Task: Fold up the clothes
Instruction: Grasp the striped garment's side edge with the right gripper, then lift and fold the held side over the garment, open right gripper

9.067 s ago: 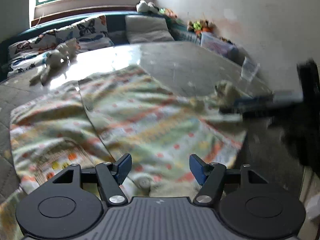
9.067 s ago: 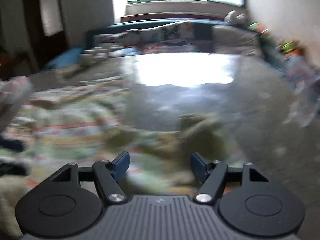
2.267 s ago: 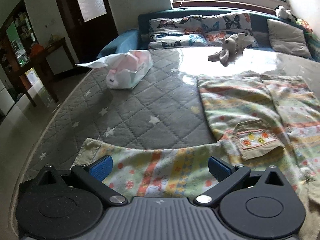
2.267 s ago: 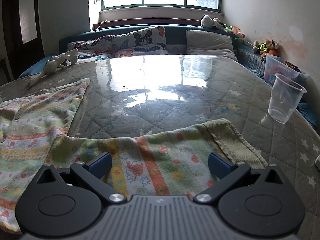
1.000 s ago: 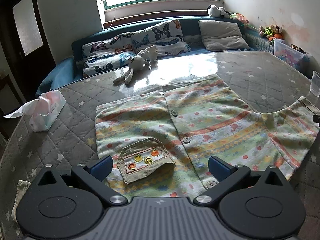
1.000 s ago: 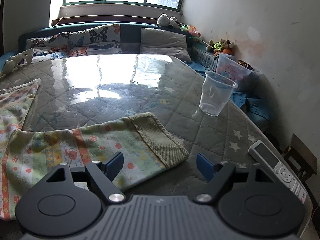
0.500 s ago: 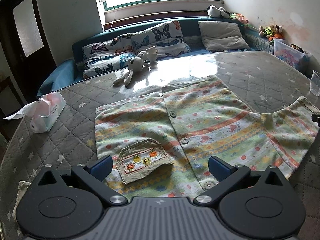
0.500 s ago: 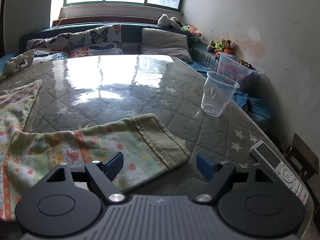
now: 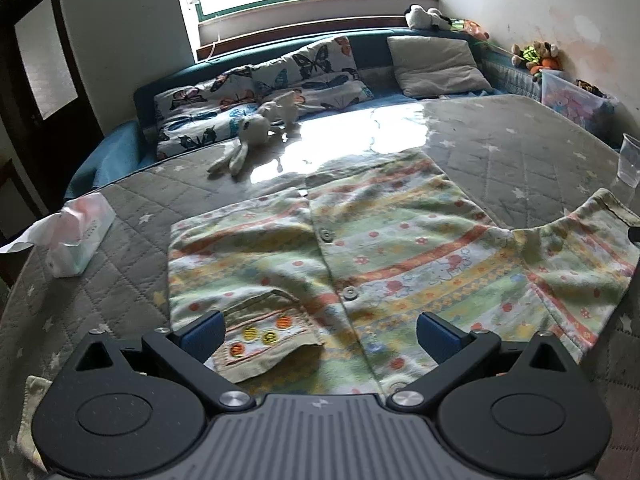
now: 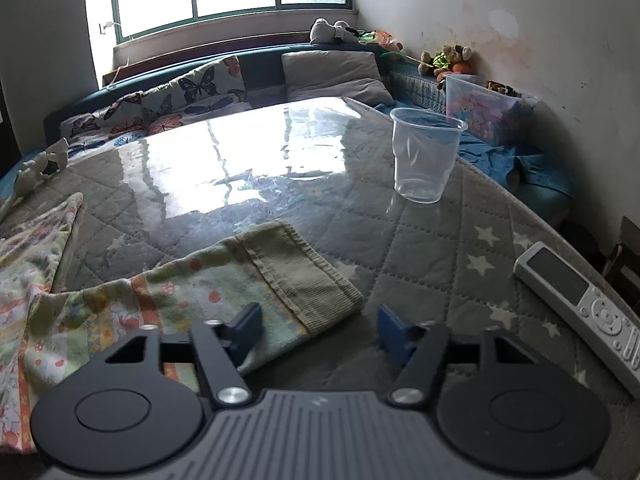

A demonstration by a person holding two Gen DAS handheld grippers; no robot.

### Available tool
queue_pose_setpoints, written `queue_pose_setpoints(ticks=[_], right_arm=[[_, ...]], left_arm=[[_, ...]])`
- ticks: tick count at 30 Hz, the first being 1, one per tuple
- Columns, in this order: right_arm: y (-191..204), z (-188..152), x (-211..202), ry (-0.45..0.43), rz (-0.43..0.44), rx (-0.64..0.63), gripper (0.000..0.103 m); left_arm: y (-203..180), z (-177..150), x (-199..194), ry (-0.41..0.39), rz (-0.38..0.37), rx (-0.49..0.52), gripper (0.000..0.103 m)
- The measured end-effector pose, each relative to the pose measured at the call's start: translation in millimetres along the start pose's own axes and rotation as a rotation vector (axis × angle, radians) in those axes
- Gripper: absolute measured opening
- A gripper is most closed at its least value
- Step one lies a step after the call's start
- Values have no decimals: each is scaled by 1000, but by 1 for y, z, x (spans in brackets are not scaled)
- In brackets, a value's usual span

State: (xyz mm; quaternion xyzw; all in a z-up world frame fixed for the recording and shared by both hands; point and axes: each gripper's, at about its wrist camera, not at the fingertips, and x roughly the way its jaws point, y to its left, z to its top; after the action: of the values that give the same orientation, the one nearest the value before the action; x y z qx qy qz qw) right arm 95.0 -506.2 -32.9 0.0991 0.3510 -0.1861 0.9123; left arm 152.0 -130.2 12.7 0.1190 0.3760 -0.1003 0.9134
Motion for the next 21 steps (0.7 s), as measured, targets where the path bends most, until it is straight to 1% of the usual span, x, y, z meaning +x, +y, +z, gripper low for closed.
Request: queue_pose_setpoints(ticks=[1,2,4,5,7,9,10,11,15,17,21], right_arm=[[-2,0,1,-2,2,7,58],[-2,2,2,-4,2,7,53],[-2,3,3,-6,-1,4,49],[-2,4,4,-7,-1,4,41],[-2,4,4,-11,0,13,37],[-3,3,3,-18,12,21,26],[-4,3,3,-22,31,33,14],[-5,2,2,-24,48,49,11],[-5,3,-6,-69,72,81,8],[-5,6,-16,-100,98,102,8],[7,20,-47,-174,194,101,8]], left_arm=[[-2,0,2,4,-2,3,103],[-3,0,4,7,-2,5,103],[-6,1,8,15,-4,10,103],[-8,1,10,19,-5,12,103],[-9,0,15,32,-8,12,103],[-10,-1,19,44,-9,10,103],[-10,-2,21,49,-8,10,103],[-10,-3,23,54,-8,12,103],[-11,-10,27,73,-12,25,103],[-11,-15,27,79,-21,23,103],[-3,-22,26,87,-29,-1,103]])
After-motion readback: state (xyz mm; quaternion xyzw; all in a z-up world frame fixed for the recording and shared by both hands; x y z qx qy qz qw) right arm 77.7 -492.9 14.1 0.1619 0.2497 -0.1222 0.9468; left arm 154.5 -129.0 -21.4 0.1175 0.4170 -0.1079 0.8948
